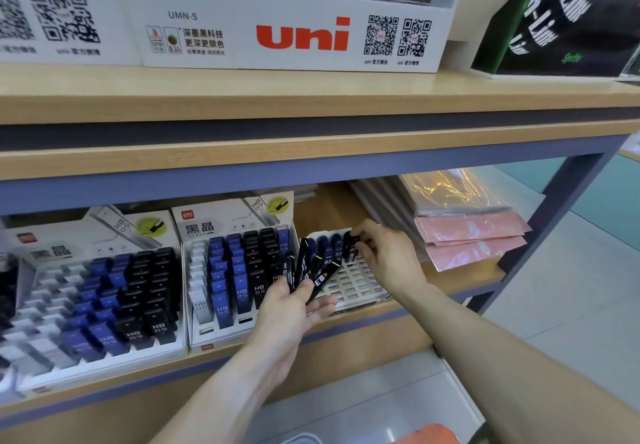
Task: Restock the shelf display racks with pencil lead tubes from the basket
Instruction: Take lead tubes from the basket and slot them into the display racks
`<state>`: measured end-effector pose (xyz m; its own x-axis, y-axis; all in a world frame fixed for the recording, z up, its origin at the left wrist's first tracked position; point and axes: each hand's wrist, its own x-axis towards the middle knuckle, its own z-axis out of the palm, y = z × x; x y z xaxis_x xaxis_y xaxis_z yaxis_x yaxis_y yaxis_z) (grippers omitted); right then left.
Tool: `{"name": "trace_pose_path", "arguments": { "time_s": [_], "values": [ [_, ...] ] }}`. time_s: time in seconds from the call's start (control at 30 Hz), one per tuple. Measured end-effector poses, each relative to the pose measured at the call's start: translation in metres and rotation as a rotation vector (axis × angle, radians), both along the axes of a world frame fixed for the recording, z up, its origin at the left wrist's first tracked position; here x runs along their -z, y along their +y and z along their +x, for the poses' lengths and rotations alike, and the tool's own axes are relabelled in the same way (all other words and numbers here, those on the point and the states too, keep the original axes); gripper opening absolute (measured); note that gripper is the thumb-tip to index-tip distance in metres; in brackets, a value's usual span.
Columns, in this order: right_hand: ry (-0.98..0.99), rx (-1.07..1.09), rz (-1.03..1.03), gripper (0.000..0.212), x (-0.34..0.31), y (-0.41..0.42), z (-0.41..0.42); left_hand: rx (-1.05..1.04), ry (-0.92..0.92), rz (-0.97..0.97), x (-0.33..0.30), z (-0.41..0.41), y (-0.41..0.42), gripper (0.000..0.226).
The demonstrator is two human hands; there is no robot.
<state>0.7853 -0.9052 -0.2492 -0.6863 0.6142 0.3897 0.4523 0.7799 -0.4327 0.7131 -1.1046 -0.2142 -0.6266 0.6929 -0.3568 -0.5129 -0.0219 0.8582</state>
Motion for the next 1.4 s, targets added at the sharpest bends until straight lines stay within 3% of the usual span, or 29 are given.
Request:
{"name": "trace_pose_path", "arguments": {
  "time_s": [0.17, 0.3, 0.37, 0.43, 0.47, 0.53, 0.97, 1.4],
  "values": [
    [-0.08, 0.037, 0.023, 0.041, 0.002, -0.004, -0.002, -0.01, -0.048, 0.003, 0.003, -0.002, -0.001, 0.067],
    [-0.01, 0.107, -0.008, 0.037, -0.006, -0.009, -0.001, 0.011, -0.029, 0.002, 0.006, -0.005, -0.002, 0.05],
    [0.096, 0.144, -0.219, 0.019, -0.016, -0.019, -0.001, 0.011, -0.034, -0.002, 0.007, -0.007, -0.001, 0.046],
    [0.201, 0.089, -0.658, 0.006, -0.029, -0.034, 0.002, 0.008, -0.033, 0.003, 0.007, -0.007, 0.0, 0.039],
    [0.228, 0.023, -0.878, 0.01, -0.036, -0.041, 0.005, 0.013, -0.025, 0.004, 0.006, -0.006, 0.0, 0.032],
    [0.213, -0.087, -1.082, 0.021, -0.044, -0.051, 0.012, 0.024, -0.012, 0.009, 0.006, -0.005, 0.001, 0.023],
    [0.392, -0.152, -1.255, 0.035, -0.046, -0.053, 0.015, -0.007, -0.16, 0.113, 0.01, -0.005, 0.003, 0.019],
    [0.478, -0.048, -1.212, 0.029, -0.052, -0.053, 0.012, -0.052, 0.074, -0.016, 0.019, -0.008, 0.016, 0.018]
  ]
}}
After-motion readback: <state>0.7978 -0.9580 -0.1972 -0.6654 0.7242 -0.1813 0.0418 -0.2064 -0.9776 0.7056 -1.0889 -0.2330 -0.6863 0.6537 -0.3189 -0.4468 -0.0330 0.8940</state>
